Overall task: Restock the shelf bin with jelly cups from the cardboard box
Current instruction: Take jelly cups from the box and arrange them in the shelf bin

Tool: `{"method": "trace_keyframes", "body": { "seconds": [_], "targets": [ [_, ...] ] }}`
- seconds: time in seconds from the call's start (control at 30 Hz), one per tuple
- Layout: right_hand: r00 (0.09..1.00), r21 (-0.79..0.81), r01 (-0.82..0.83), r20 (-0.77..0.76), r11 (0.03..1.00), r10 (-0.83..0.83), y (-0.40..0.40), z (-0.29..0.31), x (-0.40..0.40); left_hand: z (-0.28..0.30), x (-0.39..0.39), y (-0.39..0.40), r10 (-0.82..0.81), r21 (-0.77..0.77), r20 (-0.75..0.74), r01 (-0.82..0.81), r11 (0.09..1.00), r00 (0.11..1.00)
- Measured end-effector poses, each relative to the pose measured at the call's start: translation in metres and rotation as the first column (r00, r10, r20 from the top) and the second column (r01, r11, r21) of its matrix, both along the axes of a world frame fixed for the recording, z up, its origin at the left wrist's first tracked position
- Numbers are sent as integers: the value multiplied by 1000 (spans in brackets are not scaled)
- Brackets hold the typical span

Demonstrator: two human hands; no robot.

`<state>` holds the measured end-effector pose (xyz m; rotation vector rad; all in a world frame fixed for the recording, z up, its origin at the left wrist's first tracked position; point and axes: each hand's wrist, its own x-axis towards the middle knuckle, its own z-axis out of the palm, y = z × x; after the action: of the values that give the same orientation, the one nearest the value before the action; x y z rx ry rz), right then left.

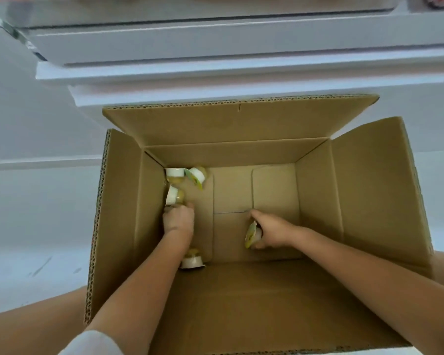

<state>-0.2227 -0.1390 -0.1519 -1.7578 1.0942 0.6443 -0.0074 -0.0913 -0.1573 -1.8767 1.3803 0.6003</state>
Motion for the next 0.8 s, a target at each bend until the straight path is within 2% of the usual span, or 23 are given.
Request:
{"method": "trace_keyframes", "body": {
  "seconds": [0.1, 0.17, 0.23, 0.3, 0.33, 0.37, 0.4, 0.43, 0.47, 0.5, 0.53, 0.57, 0.7, 0.8],
  "targets": [
    [991, 33, 126, 44, 991, -128, -2, 13, -1, 4, 6, -3, 117, -30, -62, -119, 992, 991],
    [982, 45, 166, 78, 985, -169, -4, 27, -2, 16, 6, -7, 269, -121, -166, -290, 949, 949],
    [973, 66, 196, 113, 978, -202, -7, 50, -1, 36, 3, -18, 401, -204, -319, -476, 856, 859],
    [964, 74, 209, 150, 975, -218, -15, 80, 0, 64, 0, -35, 491, -224, -476, -640, 735, 730],
    [959, 63, 216, 173, 974, -224, -21, 96, 0, 83, -3, -44, 535, -185, -572, -733, 655, 622],
    [952, 39, 225, 203, 974, -228, -27, 115, 0, 105, -6, -51, 563, -89, -692, -828, 554, 451],
    [944, 9, 230, 241, 973, -225, -34, 136, 1, 130, -10, -57, 569, 75, -794, -895, 440, 213],
    [936, -30, 230, 280, 973, -212, -40, 158, 1, 156, -12, -61, 554, 248, -832, -899, 360, -8],
    [929, -81, 229, 315, 970, -193, -46, 182, 1, 186, -14, -60, 521, 380, -837, -862, 335, -167],
    [920, -133, 231, 353, 964, -171, -50, 207, 0, 214, -15, -58, 486, 473, -829, -809, 348, -275],
    [905, -179, 242, 395, 954, -155, -53, 231, -3, 241, -16, -55, 460, 530, -819, -758, 381, -342],
    [883, -211, 259, 447, 942, -142, -54, 255, -6, 264, -16, -53, 443, 563, -812, -713, 418, -380],
    [744, -253, 340, 662, 906, -94, -44, 345, -20, 340, -16, -28, 389, 587, -809, -627, 512, -440],
    [608, -216, 379, 791, 900, -67, -24, 390, -27, 370, -20, -6, 289, 656, -735, -533, 535, -614]
  ]
}}
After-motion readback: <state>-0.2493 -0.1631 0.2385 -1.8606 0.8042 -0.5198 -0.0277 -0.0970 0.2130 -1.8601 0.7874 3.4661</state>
